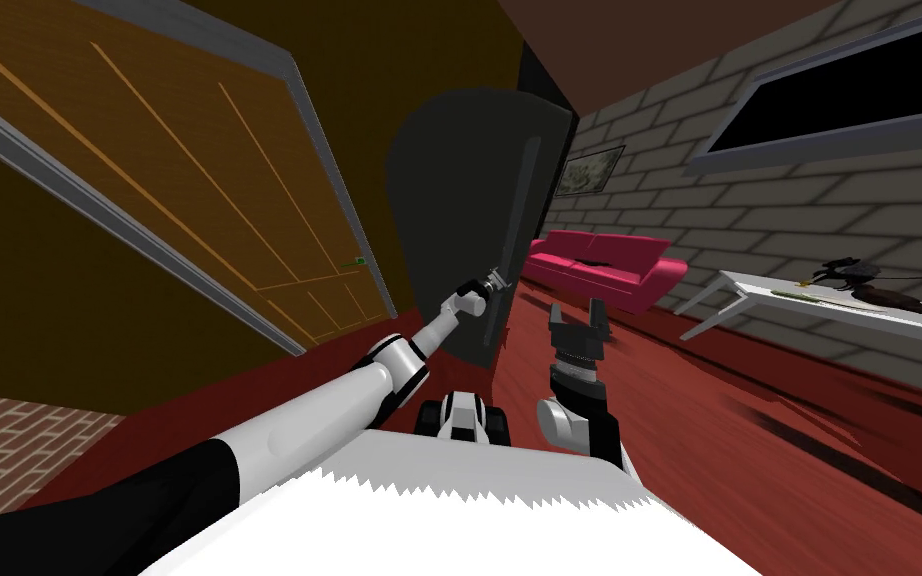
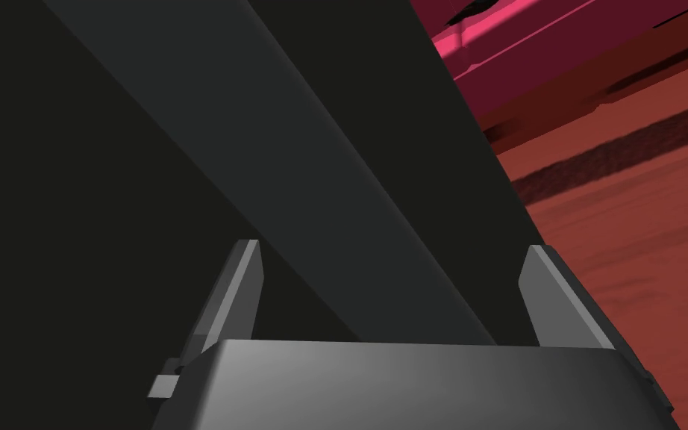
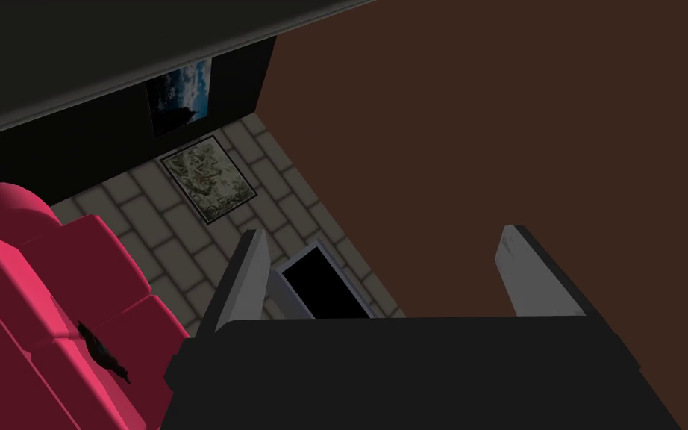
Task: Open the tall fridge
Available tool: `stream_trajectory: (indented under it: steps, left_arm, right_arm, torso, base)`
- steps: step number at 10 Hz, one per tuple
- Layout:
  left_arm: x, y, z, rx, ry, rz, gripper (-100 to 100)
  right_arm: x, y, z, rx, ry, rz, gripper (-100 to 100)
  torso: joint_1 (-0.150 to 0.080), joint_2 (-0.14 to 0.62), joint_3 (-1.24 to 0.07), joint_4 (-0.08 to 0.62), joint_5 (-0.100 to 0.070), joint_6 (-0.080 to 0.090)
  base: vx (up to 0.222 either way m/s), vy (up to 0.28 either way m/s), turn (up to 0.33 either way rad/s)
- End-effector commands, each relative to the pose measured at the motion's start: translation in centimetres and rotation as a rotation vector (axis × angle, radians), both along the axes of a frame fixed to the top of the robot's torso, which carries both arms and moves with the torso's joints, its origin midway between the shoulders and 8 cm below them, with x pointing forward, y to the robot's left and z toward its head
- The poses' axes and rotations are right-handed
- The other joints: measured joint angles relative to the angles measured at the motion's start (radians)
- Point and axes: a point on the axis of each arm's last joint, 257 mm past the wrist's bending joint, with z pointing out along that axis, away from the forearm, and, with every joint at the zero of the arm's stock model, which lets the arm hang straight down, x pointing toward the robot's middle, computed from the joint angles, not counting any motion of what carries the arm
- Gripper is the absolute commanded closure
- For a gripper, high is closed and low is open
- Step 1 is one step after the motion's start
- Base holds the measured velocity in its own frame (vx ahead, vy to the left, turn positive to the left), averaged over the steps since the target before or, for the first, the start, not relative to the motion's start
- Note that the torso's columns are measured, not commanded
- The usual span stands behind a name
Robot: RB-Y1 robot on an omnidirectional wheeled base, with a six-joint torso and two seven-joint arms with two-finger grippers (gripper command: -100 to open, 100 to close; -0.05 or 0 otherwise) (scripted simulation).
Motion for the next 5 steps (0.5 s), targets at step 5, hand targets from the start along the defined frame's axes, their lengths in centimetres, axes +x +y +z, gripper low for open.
stream_trajectory:
  steps: [5]
  left_arm:
    - [0.00, 0.00, 0.00, 0.000, 0.000, 0.000, 0]
  right_arm:
    - [0.00, 0.00, 0.00, 0.000, 0.000, 0.000, 0]
  torso:
    - [-0.003, -0.001, -0.001, 0.000, -0.001, 0.000]
  base:
    - [0.000, 0.000, 0.000]
